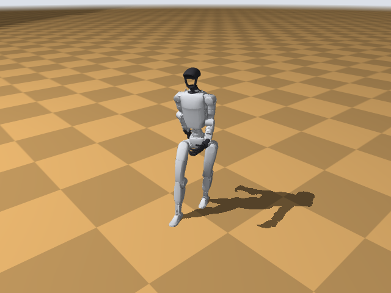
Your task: Walk run
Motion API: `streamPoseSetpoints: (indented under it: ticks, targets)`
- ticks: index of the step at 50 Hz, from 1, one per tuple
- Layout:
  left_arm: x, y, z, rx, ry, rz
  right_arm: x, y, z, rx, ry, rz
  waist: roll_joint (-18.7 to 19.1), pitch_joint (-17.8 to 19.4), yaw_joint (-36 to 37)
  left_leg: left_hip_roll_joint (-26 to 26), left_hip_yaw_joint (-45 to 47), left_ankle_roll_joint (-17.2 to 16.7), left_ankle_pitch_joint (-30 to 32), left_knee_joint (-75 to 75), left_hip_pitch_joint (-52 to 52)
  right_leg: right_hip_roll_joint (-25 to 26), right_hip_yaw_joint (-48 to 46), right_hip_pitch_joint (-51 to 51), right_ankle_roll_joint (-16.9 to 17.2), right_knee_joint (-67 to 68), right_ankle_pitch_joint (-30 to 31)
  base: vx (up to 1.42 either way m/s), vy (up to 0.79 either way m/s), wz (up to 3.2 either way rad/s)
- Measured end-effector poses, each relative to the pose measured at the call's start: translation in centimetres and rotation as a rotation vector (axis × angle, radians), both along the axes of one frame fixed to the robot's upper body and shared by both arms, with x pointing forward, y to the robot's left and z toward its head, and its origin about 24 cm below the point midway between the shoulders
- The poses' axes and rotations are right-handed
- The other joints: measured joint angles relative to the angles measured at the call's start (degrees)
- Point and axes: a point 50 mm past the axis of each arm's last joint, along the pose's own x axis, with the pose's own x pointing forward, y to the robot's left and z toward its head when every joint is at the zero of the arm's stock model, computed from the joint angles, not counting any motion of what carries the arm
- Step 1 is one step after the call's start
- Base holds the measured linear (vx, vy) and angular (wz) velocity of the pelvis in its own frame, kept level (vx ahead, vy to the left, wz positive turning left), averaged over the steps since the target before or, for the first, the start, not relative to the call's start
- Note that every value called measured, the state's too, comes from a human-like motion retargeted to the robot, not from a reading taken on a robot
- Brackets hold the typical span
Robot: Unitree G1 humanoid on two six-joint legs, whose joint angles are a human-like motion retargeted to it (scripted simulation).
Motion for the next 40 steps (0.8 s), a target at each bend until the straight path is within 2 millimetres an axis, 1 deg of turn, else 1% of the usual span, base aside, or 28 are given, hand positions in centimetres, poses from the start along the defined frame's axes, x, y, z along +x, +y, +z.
streamPoseSetpoints:
  ticks: [2, 3, 5, 6, 7, 8, 9, 10, 12, 13, 14, 15, 17, 18, 20, 23, 25, 27, 28, 30, 32, 33, 35, 37, 38, 40]
  targets:
    - [-0.3, 0.2, -0.1, 0.009, 0.005, 0.008, -1.1, 0.4, 0.5, 0.020, 0.039, -0.027, 0.7, 0.0, -0.7, 1.4, 0.0, -1.0, -1.2, 0.3, 2.6, 0.9, 3.3, -1.5, 0.7, -7.1, -1.2, 0.73, -0.49, 0.36]
    - [-0.5, 0.2, -0.3, 0.008, 0.013, 0.013, -1.4, 0.5, 0.6, 0.025, 0.051, -0.037, 1.1, -0.2, -1.0, 2.0, -0.1, -1.4, -1.4, 0.8, 3.4, 0.9, 2.6, -1.4, 1.4, -8.9, -1.9, 0.92, -0.65, 0.31]
    - [-1.1, 0.1, -0.8, -0.007, 0.036, 0.027, -1.6, 0.4, 0.7, 0.025, 0.062, -0.049, 1.6, -0.7, -1.8, 2.5, -0.3, -2.5, -0.4, 2.3, 4.8, 0.9, 0.0, -1.0, 0.5, -7.1, -0.7, 0.88, -0.65, 0.36]
    - [-1.5, -0.1, -1.1, -0.019, 0.056, 0.036, -1.4, 0.3, 0.6, 0.018, 0.061, -0.054, 1.8, -1.2, -2.5, 2.9, -0.6, -3.7, 1.7, 3.3, 5.3, 1.1, -0.7, -0.9, -0.4, -5.0, -0.2, 0.84, -0.63, 0.56]
    - [-2.0, -0.2, -1.5, -0.031, 0.076, 0.046, -1.1, 0.2, 0.5, 0.010, 0.058, -0.059, 1.9, -1.7, -3.3, 3.3, -0.8, -5.0, 4.3, 4.4, 5.7, 1.3, -1.3, -0.5, -1.2, -3.3, 1.1, 0.88, -0.66, 0.72]
    - [-2.6, -0.3, -1.9, -0.042, 0.101, 0.057, -0.8, 0.1, 0.4, -0.001, 0.051, -0.065, 2.0, -2.4, -4.2, 3.9, -0.7, -6.6, 8.0, 5.9, 6.0, 1.4, -1.6, 0.2, -1.5, -2.6, 3.8, 0.93, -0.73, 0.49]
    - [-3.2, -0.3, -2.4, -0.049, 0.124, 0.066, -0.2, 0.0, 0.1, -0.011, 0.036, -0.069, 2.2, -3.1, -4.1, 4.7, 0.3, -8.0, 13.0, 7.8, 5.8, 2.2, -0.2, 1.1, -2.4, -1.8, 4.0, 1.00, -0.82, 0.12]
    - [-3.9, -0.3, -2.8, -0.054, 0.148, 0.075, 0.4, -0.1, -0.1, -0.022, 0.019, -0.073, 2.4, -3.9, -3.7, 5.5, 1.7, -9.4, 18.6, 10.1, 5.3, 3.3, 2.2, 2.1, -3.6, -1.0, 2.8, 0.93, -0.75, -0.12]
    - [-4.9, -0.8, -3.4, -0.058, 0.189, 0.085, 2.7, -0.4, -0.9, -0.047, -0.046, -0.081, 1.8, -3.9, -3.3, 5.6, 2.9, -11.4, 31.0, 19.1, 2.6, 3.7, 5.4, 4.4, -4.6, 0.2, 1.1, 0.87, -0.65, -0.21]
    - [-5.1, -1.1, -3.6, -0.059, 0.206, 0.098, 4.3, -0.7, -1.4, -0.061, -0.089, -0.075, 0.8, -3.9, -2.8, 5.9, 6.2, -11.7, 35.7, 24.8, 0.2, 2.9, 4.4, 6.2, -5.1, 0.4, 0.0, 0.99, -0.71, -0.44]
    - [-5.2, -1.2, -3.7, -0.060, 0.217, 0.112, 6.1, -1.0, -1.9, -0.079, -0.135, -0.061, -0.1, -3.8, -2.5, 7.0, 9.8, -10.3, 39.6, 30.9, -2.3, 2.5, 2.8, 8.1, -5.6, 0.1, -0.9, 1.03, -0.74, -0.51]
    - [-5.3, -1.3, -3.7, -0.059, 0.226, 0.126, 7.9, -1.3, -2.3, -0.098, -0.185, -0.044, -0.9, -3.7, -2.4, 8.6, 13.5, -7.9, 43.1, 37.3, -5.0, 2.3, 1.0, 10.1, -6.2, -0.3, -1.7, 0.77, -0.57, -0.36]
    - [-5.2, -1.3, -3.7, -0.061, 0.219, 0.125, 12.4, -2.1, -2.8, -0.150, -0.293, -0.001, -3.3, -4.9, -2.1, 8.4, 18.0, -6.0, 37.6, 42.5, -9.6, 1.6, 1.8, 12.9, -6.6, -1.4, -3.6, 0.60, -0.45, -0.22]
    - [-5.0, -1.3, -3.6, -0.064, 0.208, 0.116, 14.8, -2.5, -3.0, -0.180, -0.351, 0.022, -3.5, -5.0, -2.0, 8.5, 18.9, -6.0, 33.5, 45.2, -12.4, 2.0, 1.8, 14.1, -6.7, -1.8, -4.3, 0.74, -0.49, -0.30]
    - [-4.8, -1.4, -3.3, -0.074, 0.188, 0.099, 19.7, -3.4, -2.8, -0.243, -0.481, 0.080, -4.1, -4.7, -0.6, 8.0, 21.0, -6.3, 29.4, 46.9, -17.6, 3.0, 2.9, 16.8, -7.1, -3.1, -5.1, 0.82, -0.49, -0.62]
    - [-4.4, -1.3, -2.9, -0.070, 0.153, 0.077, 26.5, -4.0, -1.7, -0.309, -0.697, 0.168, -4.9, -4.5, 2.0, 5.9, 21.6, -7.0, 21.8, 42.9, -25.4, 5.9, 5.0, 20.4, -8.6, -4.7, -6.4, 0.84, -0.44, -0.79]
    - [-4.0, -1.2, -2.6, -0.053, 0.128, 0.045, 30.6, -4.5, -0.4, -0.343, -0.832, 0.202, -4.4, -4.0, 3.7, 5.7, 20.5, -7.2, 18.9, 35.6, -29.2, 8.2, 5.5, 22.7, -9.2, -5.3, -7.8, 0.78, -0.38, -0.52]
    - [-3.5, -1.3, -2.2, -0.036, 0.106, 0.014, 34.0, -4.9, 1.1, -0.376, -0.950, 0.219, -3.5, -3.2, 5.5, 6.7, 21.0, -6.4, 18.0, 25.3, -31.1, 10.9, 5.9, 25.3, -10.1, -5.5, -9.5, 0.75, -0.35, -0.46]
    - [-3.3, -1.3, -2.1, -0.031, 0.097, 0.003, 35.4, -5.1, 1.8, -0.392, -1.003, 0.224, -2.9, -2.6, 6.5, 7.6, 21.3, -6.4, 18.7, 19.4, -31.6, 12.5, 6.3, 26.7, -10.6, -5.5, -10.5, 0.79, -0.34, -0.57]
    - [-3.2, -1.4, -2.0, -0.025, 0.089, -0.007, 37.4, -5.3, 3.1, -0.421, -1.088, 0.232, -2.4, -1.5, 8.5, 7.4, 20.8, -6.1, 16.6, 8.3, -32.5, 14.8, 7.5, 29.9, -11.4, -5.6, -12.2, 0.97, -0.37, -0.65]
    - [-3.0, -1.6, -1.9, -0.028, 0.085, -0.011, 38.6, -5.6, 4.0, -0.447, -1.148, 0.232, -2.4, -0.6, 10.3, 5.0, 17.6, -8.4, 13.0, -1.3, -32.5, 16.2, 8.1, 33.2, -11.6, -5.7, -13.2, 0.96, -0.31, -0.47]
    - [-3.0, -1.7, -2.0, -0.029, 0.087, -0.013, 38.8, -5.7, 4.2, -0.455, -1.164, 0.231, -2.4, -0.5, 10.6, 3.7, 16.5, -9.7, 11.7, -5.3, -32.0, 16.4, 7.2, 34.7, -11.3, -5.7, -12.8, 1.23, -0.31, -0.14]
    - [-3.2, -1.7, -2.2, -0.028, 0.099, -0.014, 38.2, -5.8, 3.8, -0.459, -1.156, 0.226, -2.9, -0.6, 11.0, 2.9, 16.3, -10.5, 11.3, -7.1, -31.0, 16.7, 6.9, 36.9, -9.7, -4.6, -11.3, 1.29, -0.29, -0.12]
    - [-3.4, -1.7, -2.4, -0.025, 0.119, -0.013, 36.1, -5.5, 2.4, -0.433, -1.078, 0.216, -3.7, -1.5, 12.6, 3.6, 17.0, -7.2, 11.9, -2.7, -30.1, 16.0, 6.5, 38.2, -6.6, -2.1, -6.4, 0.96, -0.22, -0.60]
    - [-3.6, -1.6, -2.6, -0.021, 0.130, -0.009, 34.5, -5.2, 1.5, -0.405, -1.020, 0.217, -3.9, -2.1, 13.7, 4.8, 19.9, -7.2, 13.5, -1.1, -29.6, 15.0, 4.6, 38.9, -4.8, -0.7, -2.0, 1.11, -0.20, -0.87]
    - [-4.2, -1.5, -2.9, -0.018, 0.149, -0.001, 30.6, -4.6, -0.4, -0.336, -0.877, 0.230, -4.5, -4.1, 15.3, 5.2, 20.2, -5.1, 16.8, 1.3, -28.3, 13.0, 2.2, 38.9, -0.8, 3.7, 10.2, 1.44, -0.18, -0.58]
